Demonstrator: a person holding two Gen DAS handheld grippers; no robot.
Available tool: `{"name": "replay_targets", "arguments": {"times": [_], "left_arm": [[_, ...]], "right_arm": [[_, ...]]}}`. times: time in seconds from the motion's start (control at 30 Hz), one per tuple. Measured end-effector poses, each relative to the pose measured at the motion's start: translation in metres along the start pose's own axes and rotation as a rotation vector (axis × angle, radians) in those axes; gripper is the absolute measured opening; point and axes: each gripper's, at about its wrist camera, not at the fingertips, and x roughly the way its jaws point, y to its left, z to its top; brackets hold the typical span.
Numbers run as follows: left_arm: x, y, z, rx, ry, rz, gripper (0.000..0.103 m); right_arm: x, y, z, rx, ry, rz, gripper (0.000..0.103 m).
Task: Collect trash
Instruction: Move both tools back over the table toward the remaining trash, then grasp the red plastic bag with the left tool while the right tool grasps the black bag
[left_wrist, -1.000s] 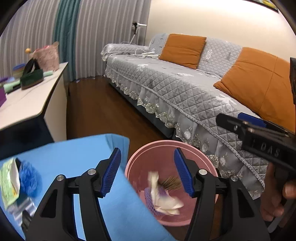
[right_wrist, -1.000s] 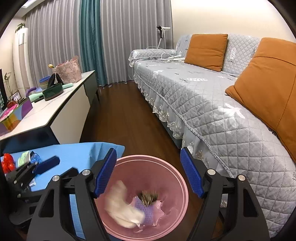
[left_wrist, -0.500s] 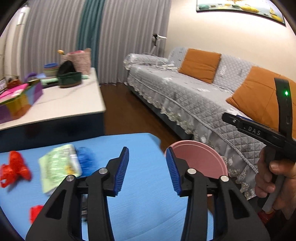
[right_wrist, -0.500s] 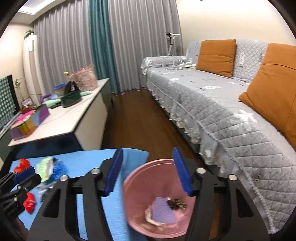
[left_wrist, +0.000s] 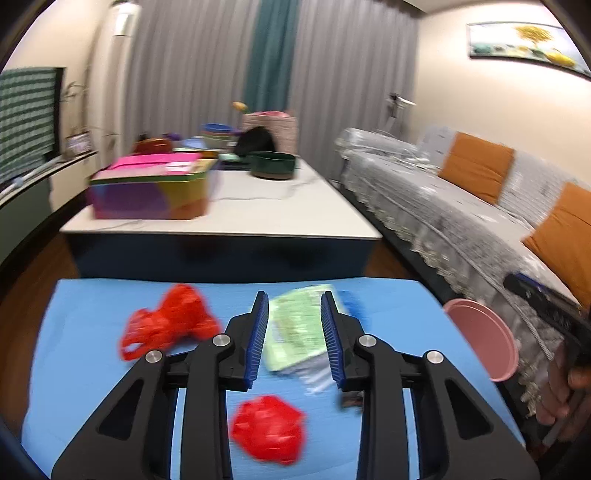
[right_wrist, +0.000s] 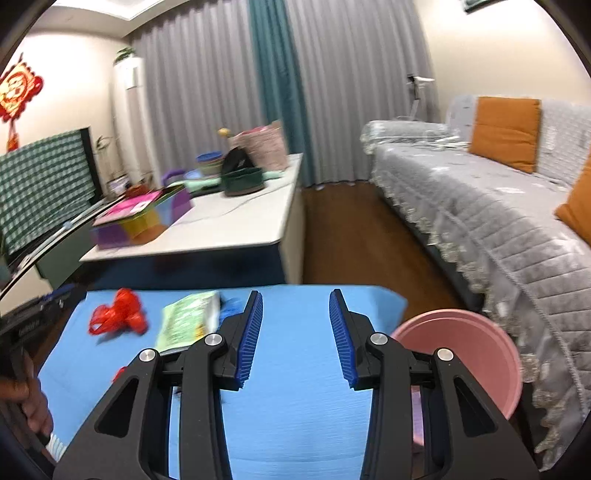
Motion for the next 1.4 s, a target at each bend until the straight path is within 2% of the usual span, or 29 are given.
{"name": "replay_targets", "arguments": {"times": [0.13, 0.3, 0.43, 0.53, 0.67, 0.73, 0.8, 0.87, 0.9, 1.2, 1.23, 1.27, 1.3, 1.37, 1.4], "left_arm": [[-0.003, 0.033, -0.007, -0.029, -0.012, 0.075, 0.029], [0.005, 0.076, -0.014, -0.098, 0.015, 0.142, 0.026], [0.011, 0.099, -0.016, -0.142, 0.024, 0.180, 0.026], [0.017, 0.106, -0.020, -0.130, 0.027, 0.208, 0.026], [0.035, 0.120, -0.025, -0.159, 0.049, 0.218, 0.026], [0.044, 0.126, -0.028, -0.174, 0.058, 0.231, 0.027], [0.053, 0.132, -0.029, -0.198, 0.077, 0.241, 0.033], [0.059, 0.138, -0.031, -0.216, 0.085, 0.245, 0.045], [0.063, 0.140, -0.031, -0.225, 0.090, 0.245, 0.047], [0.090, 0.146, -0.039, -0.250, 0.156, 0.250, 0.048], [0.092, 0.144, -0.039, -0.243, 0.165, 0.254, 0.042], [0.093, 0.143, -0.039, -0.236, 0.172, 0.253, 0.032], [0.093, 0.141, -0.040, -0.231, 0.177, 0.247, 0.031], [0.092, 0.138, -0.039, -0.223, 0.181, 0.235, 0.016], [0.092, 0.136, -0.039, -0.216, 0.182, 0.234, 0.013]], "right_arm": [[0.022, 0.033, -0.013, -0.048, 0.050, 0.058, 0.038], [0.047, 0.062, -0.031, -0.094, 0.116, 0.093, 0.039], [0.068, 0.086, -0.045, -0.153, 0.168, 0.116, 0.039], [0.081, 0.097, -0.053, -0.194, 0.197, 0.122, 0.042], [0.095, 0.099, -0.058, -0.181, 0.243, 0.142, 0.052], [0.101, 0.097, -0.062, -0.177, 0.273, 0.151, 0.053], [0.109, 0.098, -0.068, -0.177, 0.303, 0.161, 0.053], [0.115, 0.099, -0.075, -0.186, 0.330, 0.166, 0.054], [0.117, 0.099, -0.077, -0.191, 0.343, 0.171, 0.054], [0.127, 0.098, -0.085, -0.205, 0.395, 0.195, 0.052], [0.128, 0.099, -0.085, -0.209, 0.396, 0.197, 0.049], [0.128, 0.099, -0.085, -0.213, 0.397, 0.204, 0.045], [0.127, 0.099, -0.086, -0.214, 0.398, 0.209, 0.044], [0.126, 0.101, -0.086, -0.224, 0.394, 0.210, 0.042], [0.125, 0.101, -0.086, -0.229, 0.393, 0.211, 0.041]]}}
